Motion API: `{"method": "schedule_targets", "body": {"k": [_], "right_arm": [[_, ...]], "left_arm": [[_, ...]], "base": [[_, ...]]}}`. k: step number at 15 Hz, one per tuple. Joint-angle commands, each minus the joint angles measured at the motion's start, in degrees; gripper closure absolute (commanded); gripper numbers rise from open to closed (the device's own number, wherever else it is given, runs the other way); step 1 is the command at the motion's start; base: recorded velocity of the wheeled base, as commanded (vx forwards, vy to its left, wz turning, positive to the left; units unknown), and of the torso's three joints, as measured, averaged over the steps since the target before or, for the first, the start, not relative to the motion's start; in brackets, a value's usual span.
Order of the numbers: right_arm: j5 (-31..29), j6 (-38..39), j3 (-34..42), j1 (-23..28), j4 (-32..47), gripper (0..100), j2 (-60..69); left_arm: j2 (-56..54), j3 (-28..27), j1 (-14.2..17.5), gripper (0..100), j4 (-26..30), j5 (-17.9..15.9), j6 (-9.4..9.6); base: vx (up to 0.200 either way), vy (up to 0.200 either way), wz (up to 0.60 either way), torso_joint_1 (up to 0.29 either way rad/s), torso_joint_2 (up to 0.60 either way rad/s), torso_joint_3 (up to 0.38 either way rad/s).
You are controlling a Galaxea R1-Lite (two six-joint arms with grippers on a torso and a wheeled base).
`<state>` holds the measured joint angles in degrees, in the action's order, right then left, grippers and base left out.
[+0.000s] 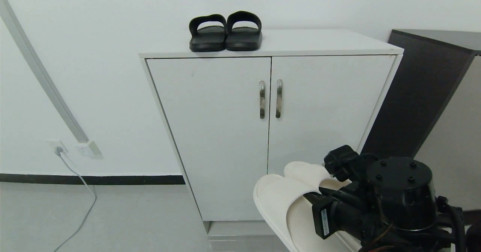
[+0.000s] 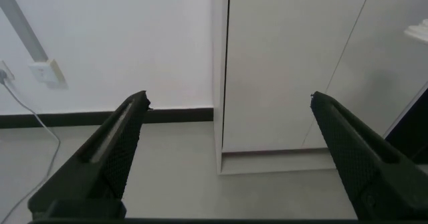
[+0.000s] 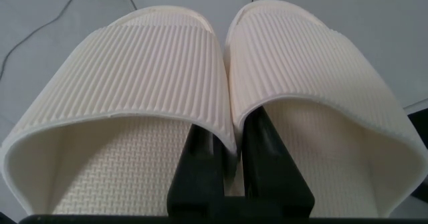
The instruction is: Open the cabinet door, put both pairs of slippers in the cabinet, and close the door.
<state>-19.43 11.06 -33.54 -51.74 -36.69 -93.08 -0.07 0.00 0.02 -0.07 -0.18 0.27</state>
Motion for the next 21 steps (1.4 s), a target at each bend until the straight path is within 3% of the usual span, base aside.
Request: {"method": "schedule_targets", "body": {"k": [1, 4, 8, 10, 11, 13, 14, 16, 17, 18, 19, 20, 21], "right_arm": [[0.0, 0.0, 0.2, 0.0, 0.0, 100, -0.1], [0.1, 0.0, 0.4, -0.1, 0.0, 100, -0.1], [0.0, -0.1, 0.7, -0.1, 0.0, 100, 0.0], [0.0, -0.1, 0.7, 0.0, -0.2, 100, 0.0], [-0.1, -0.1, 0.7, 0.0, -0.9, 100, 0.0], [-0.1, -1.2, 0.8, 0.0, -2.3, 100, 0.0], [-0.1, -1.2, 0.8, 0.0, -2.5, 100, 0.0], [-0.2, -1.3, 0.8, 0.1, -2.6, 100, -0.2], [-0.2, -1.4, 0.7, 0.2, -2.6, 100, -0.3], [-0.1, -1.4, 0.7, 0.3, -2.6, 100, -0.1], [0.0, -1.3, 0.5, 0.5, -2.6, 100, -0.1], [0.0, -1.4, 0.5, 0.5, -2.6, 100, -0.1], [0.0, -1.4, 0.5, 0.7, -2.8, 100, -0.1]], "left_arm": [[0.1, 0.0, 0.0, 0, 0.0, -0.1, 0.08], [2.4, -0.1, -0.4, 0, 0.1, -0.2, 0.08], [6.3, -0.1, -0.6, 0, 0.0, -0.1, 0.17], [9.2, -4.5, -0.6, 0, -1.5, -0.6, -0.80], [14.7, -10.0, -1.2, 0, -2.0, -3.7, -2.73], [24.5, -14.5, -1.8, 0, -3.3, -12.1, -2.73], [27.2, -15.0, -2.0, 0, -4.8, -14.0, -2.73], [39.5, -15.5, -2.0, 0, -16.0, -18.7, -2.90], [47.8, -15.6, -2.8, 0, -25.1, -21.3, -2.90], [52.0, -16.8, -6.0, 0, -29.6, -21.8, -3.08], [56.2, -19.1, -10.0, 0, -32.2, -21.2, -3.52], [56.4, -19.2, -10.2, 0, -32.3, -21.1, -3.61], [61.9, -24.8, -17.0, 0, -33.0, -18.0, -4.22]], "base": [[0.000, 0.000, 0.00, -0.046, 0.44, 0.383], [0.000, 0.000, 0.00, -0.028, 0.42, 0.388], [0.000, 0.000, 0.00, -0.003, 0.11, 0.093], [0.000, 0.000, 0.00, 0.000, 0.00, 0.000], [0.000, 0.000, 0.00, 0.000, 0.00, 0.000], [0.000, 0.000, 0.00, 0.000, 0.00, 0.000], [0.000, 0.000, 0.00, 0.000, 0.00, 0.000], [0.000, 0.000, 0.00, 0.000, 0.00, 0.000], [0.000, 0.000, 0.00, 0.000, 0.00, 0.000], [0.000, 0.000, 0.00, 0.000, 0.00, 0.000], [0.000, 0.000, 0.00, 0.000, 0.00, 0.000], [0.000, 0.000, 0.00, 0.000, 0.00, 0.000], [0.000, 0.000, 0.00, 0.000, 0.00, 0.000]]}}
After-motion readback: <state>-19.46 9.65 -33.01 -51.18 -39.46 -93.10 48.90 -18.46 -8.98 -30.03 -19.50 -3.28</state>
